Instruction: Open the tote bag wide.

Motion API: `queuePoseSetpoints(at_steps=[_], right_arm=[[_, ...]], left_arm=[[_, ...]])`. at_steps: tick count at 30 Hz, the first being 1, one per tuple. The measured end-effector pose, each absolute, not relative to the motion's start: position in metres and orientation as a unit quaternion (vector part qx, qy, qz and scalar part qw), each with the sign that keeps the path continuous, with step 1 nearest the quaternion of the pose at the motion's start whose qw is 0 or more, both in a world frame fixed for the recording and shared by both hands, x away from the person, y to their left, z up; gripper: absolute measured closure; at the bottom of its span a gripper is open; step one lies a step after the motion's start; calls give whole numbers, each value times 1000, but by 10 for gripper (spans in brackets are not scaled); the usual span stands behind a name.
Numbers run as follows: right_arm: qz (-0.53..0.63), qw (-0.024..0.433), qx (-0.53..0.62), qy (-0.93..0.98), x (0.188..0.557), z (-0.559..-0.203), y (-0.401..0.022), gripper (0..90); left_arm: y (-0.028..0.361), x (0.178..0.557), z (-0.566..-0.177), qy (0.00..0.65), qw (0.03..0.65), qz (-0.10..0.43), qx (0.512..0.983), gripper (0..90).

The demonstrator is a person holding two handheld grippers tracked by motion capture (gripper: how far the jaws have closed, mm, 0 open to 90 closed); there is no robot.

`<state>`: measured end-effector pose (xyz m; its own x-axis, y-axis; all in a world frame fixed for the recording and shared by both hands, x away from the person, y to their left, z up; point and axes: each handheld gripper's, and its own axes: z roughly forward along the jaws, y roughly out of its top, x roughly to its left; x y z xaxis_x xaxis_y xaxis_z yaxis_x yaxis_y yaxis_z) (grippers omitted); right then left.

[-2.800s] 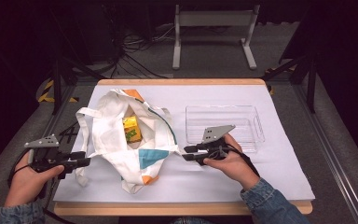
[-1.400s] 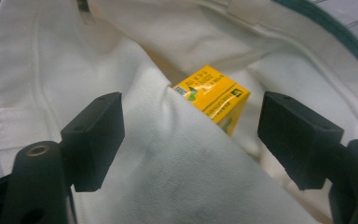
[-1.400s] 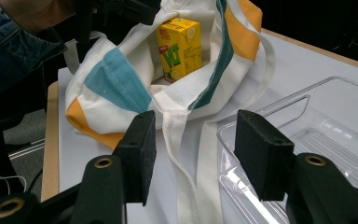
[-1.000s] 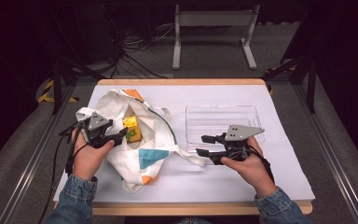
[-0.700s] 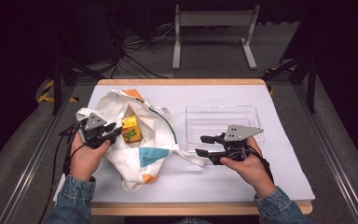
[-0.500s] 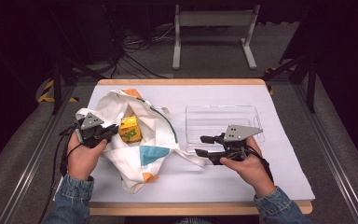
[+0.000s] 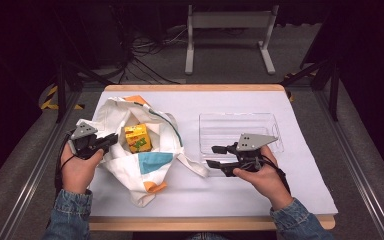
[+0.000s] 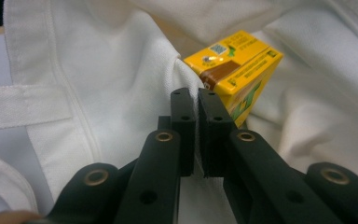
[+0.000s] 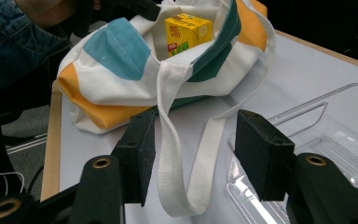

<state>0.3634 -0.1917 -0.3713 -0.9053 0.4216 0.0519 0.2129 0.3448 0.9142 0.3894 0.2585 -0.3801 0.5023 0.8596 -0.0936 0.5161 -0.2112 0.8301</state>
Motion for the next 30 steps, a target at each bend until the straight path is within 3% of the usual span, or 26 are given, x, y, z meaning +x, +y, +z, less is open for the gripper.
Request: queuePoseSetpoints(at_steps=[30], right_arm=[[536, 88, 187, 819, 364, -373, -185, 475]], left_arm=[[255, 409, -436, 473, 404, 136, 771, 856]])
